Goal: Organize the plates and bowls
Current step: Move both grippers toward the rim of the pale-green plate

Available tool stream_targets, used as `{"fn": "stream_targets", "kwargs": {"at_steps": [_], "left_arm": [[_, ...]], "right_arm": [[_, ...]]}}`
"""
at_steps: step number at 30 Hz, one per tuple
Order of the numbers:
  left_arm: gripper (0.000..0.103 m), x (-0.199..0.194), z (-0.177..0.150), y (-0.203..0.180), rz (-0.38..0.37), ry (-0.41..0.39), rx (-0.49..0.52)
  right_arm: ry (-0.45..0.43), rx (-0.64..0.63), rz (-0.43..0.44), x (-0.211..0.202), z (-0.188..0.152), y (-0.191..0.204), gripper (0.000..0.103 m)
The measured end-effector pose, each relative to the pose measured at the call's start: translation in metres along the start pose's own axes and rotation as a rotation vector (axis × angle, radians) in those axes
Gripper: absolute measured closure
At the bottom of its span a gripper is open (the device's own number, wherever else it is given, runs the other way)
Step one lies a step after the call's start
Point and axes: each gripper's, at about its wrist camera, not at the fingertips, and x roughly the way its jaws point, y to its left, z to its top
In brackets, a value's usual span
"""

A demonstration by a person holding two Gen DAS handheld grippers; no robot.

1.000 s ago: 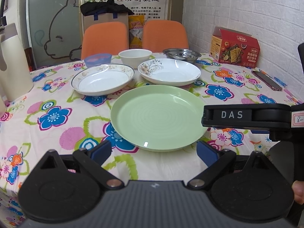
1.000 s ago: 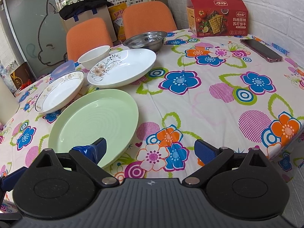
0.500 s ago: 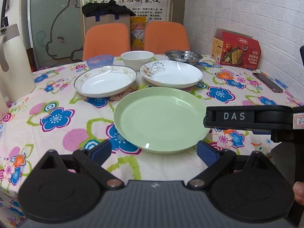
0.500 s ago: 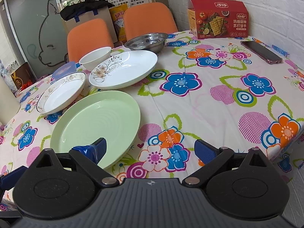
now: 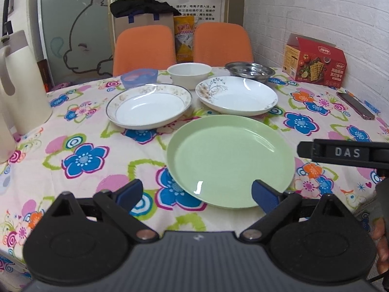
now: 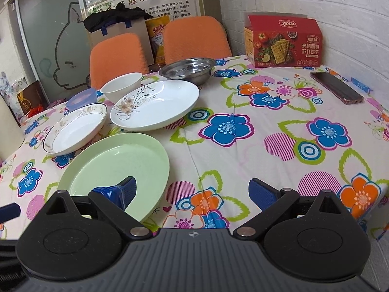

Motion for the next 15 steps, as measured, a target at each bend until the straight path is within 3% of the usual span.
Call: {"fn": "stream_targets", "kwargs": {"at_steps": [7,15], "left_arm": [[0.008,0.035,0.021,0.037,0.017,0.084,-0.051],[0.008,0.075,0.037,0.045,-0.033,0.146,-0.047]], "right_arm": [[0.076,-0.040,0.053,0.031,0.008,0.007,0.016],[0.156,-0.169,0.079,0.065,0.006,0.033,0.016]]}}
